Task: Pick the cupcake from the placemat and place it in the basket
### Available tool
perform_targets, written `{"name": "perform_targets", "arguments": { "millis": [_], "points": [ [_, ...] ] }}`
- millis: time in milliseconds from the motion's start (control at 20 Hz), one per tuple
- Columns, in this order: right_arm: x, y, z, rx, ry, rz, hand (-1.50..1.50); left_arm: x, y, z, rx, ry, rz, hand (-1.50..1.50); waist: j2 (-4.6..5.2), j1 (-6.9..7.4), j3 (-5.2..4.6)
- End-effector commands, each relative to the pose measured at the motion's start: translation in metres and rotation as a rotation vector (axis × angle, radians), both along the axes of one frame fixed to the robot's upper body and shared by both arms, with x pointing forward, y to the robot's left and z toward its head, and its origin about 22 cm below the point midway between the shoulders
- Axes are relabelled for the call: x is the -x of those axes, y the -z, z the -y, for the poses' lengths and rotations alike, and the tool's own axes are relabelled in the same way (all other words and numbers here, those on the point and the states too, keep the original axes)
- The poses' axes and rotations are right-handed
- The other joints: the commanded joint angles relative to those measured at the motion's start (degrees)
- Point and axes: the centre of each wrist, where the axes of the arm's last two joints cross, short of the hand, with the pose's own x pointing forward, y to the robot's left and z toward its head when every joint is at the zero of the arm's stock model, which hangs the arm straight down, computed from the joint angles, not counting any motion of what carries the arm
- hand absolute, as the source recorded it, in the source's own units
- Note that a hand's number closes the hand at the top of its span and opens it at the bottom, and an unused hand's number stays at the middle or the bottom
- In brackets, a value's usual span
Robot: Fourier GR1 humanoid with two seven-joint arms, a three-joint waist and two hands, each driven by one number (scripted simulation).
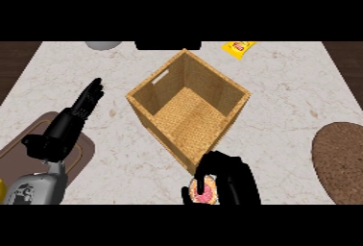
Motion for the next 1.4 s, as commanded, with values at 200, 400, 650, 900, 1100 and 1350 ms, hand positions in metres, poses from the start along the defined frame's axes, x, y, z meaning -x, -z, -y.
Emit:
{"name": "perform_targets", "arguments": {
  "millis": [200,400,650,900,1100,1350],
  "points": [
    [0.028,-0.035,-0.035,-0.081,0.174,0.046,1.50,-0.002,-0.005,0.003,0.003,-0.009,0.016,0.00,0.08,-0.75,-0.42],
    [0.023,-0.045,-0.046,-0.072,0.247,0.069,1.50,-0.007,-0.010,-0.002,-0.006,-0.005,0.021,0.00,0.62,0.02,-0.38],
    [0.000,-0.071,-0.051,-0.068,0.395,0.102,1.50,-0.004,-0.004,0.009,0.009,0.029,0.010,0.00,0.92,1.35,-0.33],
    [-0.032,-0.099,-0.055,-0.107,0.511,0.160,1.50,-0.002,-0.001,0.007,-0.010,0.030,0.014,0.00,1.29,2.84,-0.22],
    [-0.055,-0.124,-0.059,-0.134,0.606,0.209,1.50,-0.011,-0.013,0.009,-0.012,0.038,0.018,0.00,1.27,2.78,-0.14],
    [-0.082,-0.145,-0.067,-0.130,0.700,0.194,1.50,-0.005,-0.006,0.008,0.008,0.051,0.017,0.00,1.30,3.11,-0.08]
  ]
}}
